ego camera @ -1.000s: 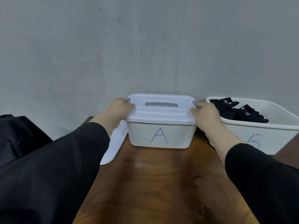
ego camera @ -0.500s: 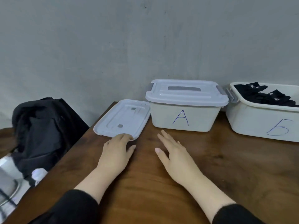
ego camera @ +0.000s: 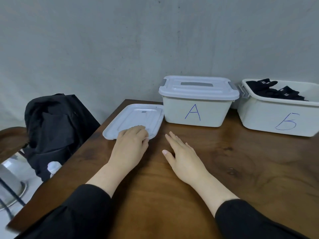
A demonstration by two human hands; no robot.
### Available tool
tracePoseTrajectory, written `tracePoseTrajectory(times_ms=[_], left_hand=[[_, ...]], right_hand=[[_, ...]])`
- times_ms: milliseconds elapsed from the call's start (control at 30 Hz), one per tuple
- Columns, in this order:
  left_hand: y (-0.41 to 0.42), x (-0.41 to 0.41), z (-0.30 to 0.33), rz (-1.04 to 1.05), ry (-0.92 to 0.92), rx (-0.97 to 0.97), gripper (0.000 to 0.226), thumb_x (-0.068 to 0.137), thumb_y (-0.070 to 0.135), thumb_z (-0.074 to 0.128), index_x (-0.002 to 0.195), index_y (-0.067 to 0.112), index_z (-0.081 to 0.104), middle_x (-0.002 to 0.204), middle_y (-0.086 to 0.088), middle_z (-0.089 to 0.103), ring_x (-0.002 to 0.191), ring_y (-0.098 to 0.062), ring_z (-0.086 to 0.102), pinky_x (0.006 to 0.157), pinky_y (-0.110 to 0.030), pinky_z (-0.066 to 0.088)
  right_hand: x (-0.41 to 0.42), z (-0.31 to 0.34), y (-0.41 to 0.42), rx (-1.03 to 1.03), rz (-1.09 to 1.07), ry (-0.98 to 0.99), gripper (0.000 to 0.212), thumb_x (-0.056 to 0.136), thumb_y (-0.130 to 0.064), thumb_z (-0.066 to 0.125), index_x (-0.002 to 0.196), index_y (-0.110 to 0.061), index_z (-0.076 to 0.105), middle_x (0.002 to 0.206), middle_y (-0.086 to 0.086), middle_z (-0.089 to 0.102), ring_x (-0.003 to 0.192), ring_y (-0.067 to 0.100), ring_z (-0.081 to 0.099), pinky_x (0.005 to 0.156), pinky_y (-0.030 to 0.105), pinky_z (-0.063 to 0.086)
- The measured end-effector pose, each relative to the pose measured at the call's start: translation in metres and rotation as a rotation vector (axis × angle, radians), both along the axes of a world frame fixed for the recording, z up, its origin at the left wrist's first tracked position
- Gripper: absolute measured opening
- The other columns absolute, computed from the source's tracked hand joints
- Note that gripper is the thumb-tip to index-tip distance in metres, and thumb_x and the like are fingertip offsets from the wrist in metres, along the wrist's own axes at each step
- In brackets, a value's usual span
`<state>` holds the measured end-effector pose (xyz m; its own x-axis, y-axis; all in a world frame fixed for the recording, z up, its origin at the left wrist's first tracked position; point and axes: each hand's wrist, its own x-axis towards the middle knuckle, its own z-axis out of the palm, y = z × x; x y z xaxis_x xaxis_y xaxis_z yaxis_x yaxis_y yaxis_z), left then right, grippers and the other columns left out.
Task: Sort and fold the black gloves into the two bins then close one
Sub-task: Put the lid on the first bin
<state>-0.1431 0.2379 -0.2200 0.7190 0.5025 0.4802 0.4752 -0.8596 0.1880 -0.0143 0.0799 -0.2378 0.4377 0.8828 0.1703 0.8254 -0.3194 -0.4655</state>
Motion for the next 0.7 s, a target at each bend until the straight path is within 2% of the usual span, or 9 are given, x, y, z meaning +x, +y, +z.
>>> tracePoseTrajectory(times_ms=[67, 133, 267, 333, 400, 467, 533, 600, 700], left_hand=[[-0.015, -0.009, 0.014, -0.046, -0.035, 0.001, 0.009, 0.098, 0.027, 0.059, 0.099, 0.022, 0.066, 0.111, 0.003, 0.070, 0.098, -0.015, 0.064, 0.090, -0.031, 0.049], [-0.031, -0.017, 0.028, -0.087, -0.044, -0.005, 0.012, 0.098, 0.028, 0.059, 0.104, 0.022, 0.066, 0.101, 0.004, 0.071, 0.086, -0.014, 0.065, 0.078, -0.031, 0.056], [-0.066, -0.034, 0.059, -0.133, -0.057, -0.032, 0.021, 0.100, 0.033, 0.054, 0.117, 0.026, 0.065, 0.101, 0.008, 0.073, 0.082, -0.012, 0.067, 0.073, -0.032, 0.059], [-0.082, -0.044, 0.079, -0.159, -0.091, -0.054, 0.021, 0.100, 0.036, 0.049, 0.116, 0.029, 0.061, 0.092, 0.008, 0.071, 0.076, -0.011, 0.066, 0.068, -0.035, 0.057], [-0.099, -0.054, 0.102, -0.236, -0.180, -0.151, 0.016, 0.100, 0.037, 0.045, 0.107, 0.030, 0.056, 0.082, 0.006, 0.065, 0.070, -0.013, 0.061, 0.062, -0.033, 0.050], [-0.115, -0.057, 0.126, -0.325, -0.301, -0.274, 0.012, 0.103, 0.035, 0.045, 0.100, 0.027, 0.053, 0.077, 0.006, 0.062, 0.068, -0.009, 0.058, 0.061, -0.024, 0.044], [-0.130, -0.054, 0.145, -0.360, -0.400, -0.377, 0.015, 0.105, 0.031, 0.045, 0.093, 0.025, 0.051, 0.069, 0.002, 0.053, 0.058, -0.006, 0.045, 0.055, -0.021, 0.035], [-0.143, -0.046, 0.161, -0.381, -0.492, -0.507, 0.020, 0.106, 0.033, 0.044, 0.088, 0.027, 0.050, 0.066, 0.008, 0.047, 0.059, -0.006, 0.040, 0.057, -0.024, 0.034], [-0.157, -0.026, 0.177, -0.402, -0.662, -0.703, 0.025, 0.106, 0.032, 0.045, 0.082, 0.026, 0.052, 0.071, 0.009, 0.051, 0.066, -0.011, 0.046, 0.063, -0.032, 0.039]], right_hand=[[-0.006, 0.003, -0.004, 0.020, 0.001, 0.037, 0.062, 0.107, -0.048, 0.035, 0.161, -0.033, 0.011, 0.169, -0.013, 0.006, 0.155, 0.007, 0.010, 0.127, 0.038, 0.014], [-0.012, 0.007, -0.008, 0.050, -0.005, 0.107, 0.066, 0.105, -0.048, 0.041, 0.161, -0.037, 0.006, 0.169, -0.015, 0.006, 0.154, 0.008, 0.014, 0.126, 0.037, 0.018], [-0.020, 0.013, -0.015, 0.195, -0.016, 0.346, 0.080, 0.101, -0.050, 0.052, 0.159, -0.043, -0.002, 0.167, -0.018, 0.010, 0.151, 0.005, 0.021, 0.119, 0.026, 0.025], [-0.019, 0.014, -0.020, 0.300, -0.035, 0.475, 0.084, 0.099, -0.051, 0.054, 0.160, -0.042, -0.005, 0.167, -0.018, 0.011, 0.151, 0.006, 0.021, 0.120, 0.028, 0.025], [-0.017, 0.017, -0.027, 0.384, -0.056, 0.558, 0.085, 0.098, -0.055, 0.053, 0.160, -0.042, -0.006, 0.167, -0.017, 0.012, 0.151, 0.008, 0.023, 0.121, 0.032, 0.027], [-0.013, 0.025, -0.039, 0.439, -0.068, 0.611, 0.081, 0.098, -0.060, 0.049, 0.158, -0.046, -0.004, 0.161, -0.025, 0.020, 0.145, 0.002, 0.032, 0.117, 0.028, 0.030], [-0.007, 0.034, -0.056, 0.539, -0.075, 0.661, 0.066, 0.101, -0.057, 0.047, 0.152, -0.053, 0.006, 0.146, -0.040, 0.031, 0.130, -0.017, 0.038, 0.106, 0.014, 0.033], [0.001, 0.044, -0.075, 0.663, -0.146, 0.686, 0.058, 0.103, -0.048, 0.046, 0.150, -0.049, 0.013, 0.141, -0.043, 0.033, 0.117, -0.032, 0.037, 0.094, 0.000, 0.033], [0.025, 0.055, -0.109, 0.832, -0.300, 0.685, 0.060, 0.103, -0.044, 0.049, 0.155, -0.037, 0.021, 0.145, -0.034, 0.037, 0.119, -0.027, 0.040, 0.097, 0.007, 0.032]])
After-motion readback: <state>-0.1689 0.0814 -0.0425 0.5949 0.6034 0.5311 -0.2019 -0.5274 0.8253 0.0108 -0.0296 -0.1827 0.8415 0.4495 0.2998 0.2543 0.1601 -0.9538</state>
